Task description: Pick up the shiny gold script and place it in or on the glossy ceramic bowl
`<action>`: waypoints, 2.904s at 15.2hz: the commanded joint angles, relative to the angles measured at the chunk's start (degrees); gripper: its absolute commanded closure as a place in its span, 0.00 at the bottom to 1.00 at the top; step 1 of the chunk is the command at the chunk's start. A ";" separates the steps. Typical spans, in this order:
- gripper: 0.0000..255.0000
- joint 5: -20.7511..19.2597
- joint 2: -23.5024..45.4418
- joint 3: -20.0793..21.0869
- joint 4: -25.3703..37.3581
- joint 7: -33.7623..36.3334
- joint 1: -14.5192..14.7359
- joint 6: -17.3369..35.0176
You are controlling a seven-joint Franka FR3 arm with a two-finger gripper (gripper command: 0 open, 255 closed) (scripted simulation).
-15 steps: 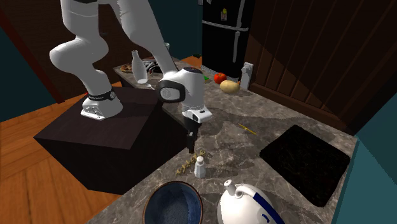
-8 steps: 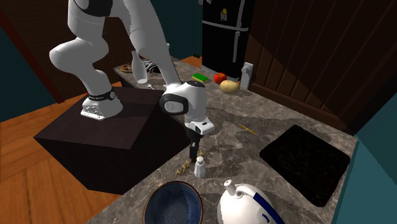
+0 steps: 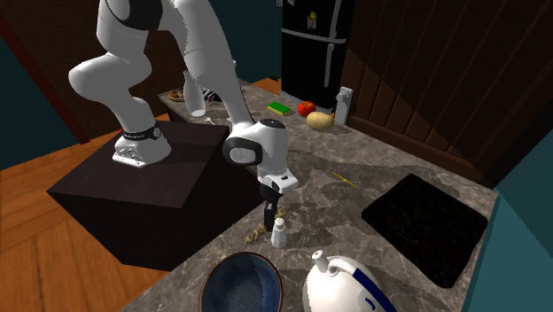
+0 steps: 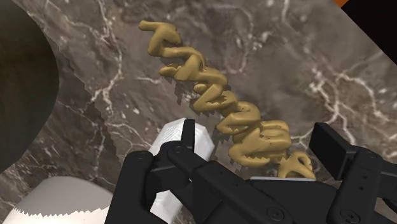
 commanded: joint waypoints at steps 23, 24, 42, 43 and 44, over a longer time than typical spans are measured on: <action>1.00 0.63 -8.55 0.87 -2.96 -2.29 -0.59 -5.47; 1.00 0.71 -9.30 0.96 -3.16 -2.51 -0.64 -6.01; 1.00 2.84 -21.70 2.24 -4.63 -6.69 -1.18 -16.71; 1.00 2.98 -22.31 2.29 -4.60 -6.92 -1.19 -17.35; 1.00 3.11 -22.92 2.35 -4.55 -7.15 -1.19 -18.00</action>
